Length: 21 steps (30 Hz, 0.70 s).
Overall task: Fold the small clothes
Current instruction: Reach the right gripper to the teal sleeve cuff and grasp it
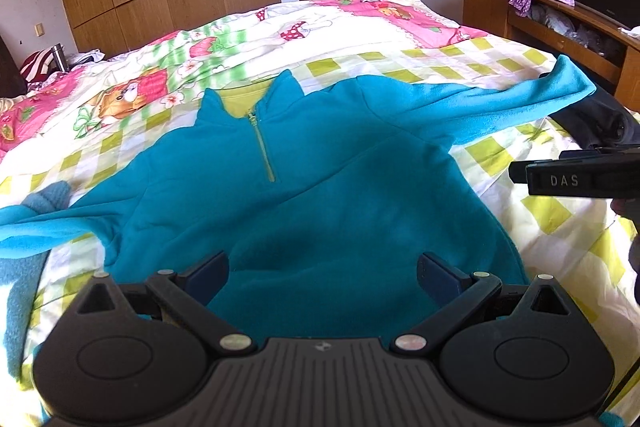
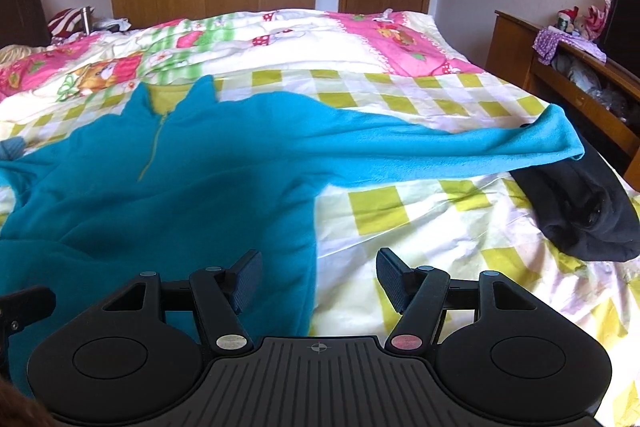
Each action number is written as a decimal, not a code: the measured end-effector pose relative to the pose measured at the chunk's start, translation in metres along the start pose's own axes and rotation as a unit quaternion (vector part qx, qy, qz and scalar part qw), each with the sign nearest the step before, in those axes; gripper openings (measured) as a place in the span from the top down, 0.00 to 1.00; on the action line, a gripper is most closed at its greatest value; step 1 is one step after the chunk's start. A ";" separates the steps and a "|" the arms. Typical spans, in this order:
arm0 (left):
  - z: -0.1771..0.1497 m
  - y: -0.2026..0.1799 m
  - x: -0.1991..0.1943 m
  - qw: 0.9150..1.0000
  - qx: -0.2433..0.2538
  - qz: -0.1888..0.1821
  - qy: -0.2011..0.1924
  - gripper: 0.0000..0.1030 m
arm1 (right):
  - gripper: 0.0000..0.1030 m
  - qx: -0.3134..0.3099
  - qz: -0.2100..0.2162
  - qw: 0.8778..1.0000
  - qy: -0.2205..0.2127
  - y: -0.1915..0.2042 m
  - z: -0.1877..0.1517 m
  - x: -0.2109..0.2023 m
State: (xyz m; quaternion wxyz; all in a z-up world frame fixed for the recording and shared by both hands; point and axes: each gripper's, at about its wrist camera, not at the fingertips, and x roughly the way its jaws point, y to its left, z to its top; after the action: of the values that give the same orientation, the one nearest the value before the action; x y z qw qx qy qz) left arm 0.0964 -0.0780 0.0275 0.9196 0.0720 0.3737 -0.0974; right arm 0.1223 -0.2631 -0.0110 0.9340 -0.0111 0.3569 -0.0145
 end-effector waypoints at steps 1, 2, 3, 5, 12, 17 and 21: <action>0.006 -0.003 0.006 1.000 0.002 -0.007 -0.001 0.00 | 0.37 0.017 -0.004 1.000 0.001 -0.011 0.007 0.010; 0.012 -0.007 0.011 1.000 0.005 -0.014 -0.002 0.00 | 0.37 0.034 -0.009 0.999 0.002 -0.022 0.011 0.018; 0.018 -0.011 0.017 1.000 0.009 -0.020 -0.004 0.00 | 0.37 0.050 -0.015 0.999 0.001 -0.032 0.015 0.025; 0.030 -0.021 0.031 0.999 0.020 -0.028 -0.007 0.00 | 0.37 0.096 -0.036 0.995 -0.004 -0.062 0.024 0.043; 0.071 -0.071 0.082 0.997 0.054 -0.053 -0.009 0.00 | 0.36 0.291 -0.075 0.953 -0.041 -0.173 0.036 0.099; 0.088 -0.110 0.113 0.994 0.078 -0.080 -0.005 0.00 | 0.36 0.402 -0.071 0.909 -0.090 -0.234 0.027 0.122; 0.085 -0.124 0.126 0.993 0.081 -0.089 0.008 0.00 | 0.39 0.452 -0.020 0.884 -0.119 -0.257 0.026 0.140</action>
State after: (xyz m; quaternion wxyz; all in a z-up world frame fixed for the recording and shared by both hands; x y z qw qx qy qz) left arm 0.2134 -0.2317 -0.0078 0.8952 0.1138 0.3772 -0.2082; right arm 0.2385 -0.5245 -0.0771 0.8728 0.4032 0.1971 -0.1918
